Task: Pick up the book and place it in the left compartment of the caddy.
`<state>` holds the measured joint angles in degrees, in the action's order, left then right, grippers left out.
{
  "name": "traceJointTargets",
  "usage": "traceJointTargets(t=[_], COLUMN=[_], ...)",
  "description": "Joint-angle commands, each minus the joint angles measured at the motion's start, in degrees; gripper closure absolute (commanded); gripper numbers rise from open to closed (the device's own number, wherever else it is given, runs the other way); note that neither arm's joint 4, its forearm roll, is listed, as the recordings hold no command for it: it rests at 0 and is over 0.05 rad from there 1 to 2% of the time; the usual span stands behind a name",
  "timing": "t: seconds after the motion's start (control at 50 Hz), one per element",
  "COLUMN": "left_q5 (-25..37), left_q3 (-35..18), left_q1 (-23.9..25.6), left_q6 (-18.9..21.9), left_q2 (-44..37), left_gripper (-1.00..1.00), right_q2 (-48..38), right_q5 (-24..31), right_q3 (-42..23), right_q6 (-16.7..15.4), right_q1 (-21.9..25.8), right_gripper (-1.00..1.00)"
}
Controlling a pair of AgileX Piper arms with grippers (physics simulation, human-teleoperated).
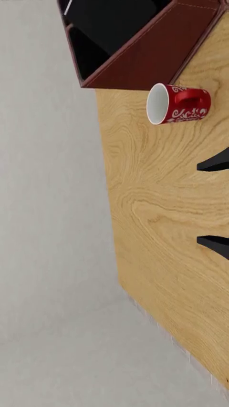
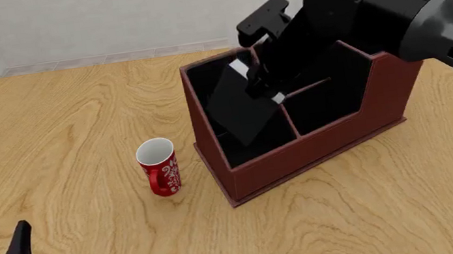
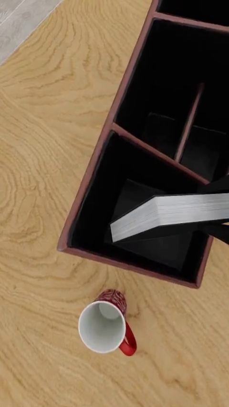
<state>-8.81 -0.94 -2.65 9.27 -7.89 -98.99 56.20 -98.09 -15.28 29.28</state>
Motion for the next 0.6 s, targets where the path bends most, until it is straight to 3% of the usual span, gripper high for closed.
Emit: traceJointTargets(t=[0.02, 0.6], left_q5=[-0.27, -1.27], left_q3=[0.08, 0.58], left_q1=[0.49, 0.19], left_q6=[-0.14, -0.17], left_q2=[-0.56, -1.73], left_gripper=[-1.00, -1.00], right_q2=[2.29, 0.17], right_q5=[0.59, -2.54], right_q3=[1.70, 4.44], right_q6=[3.37, 4.76], right_q1=[-1.31, -1.06], right_gripper=[1.00, 1.00])
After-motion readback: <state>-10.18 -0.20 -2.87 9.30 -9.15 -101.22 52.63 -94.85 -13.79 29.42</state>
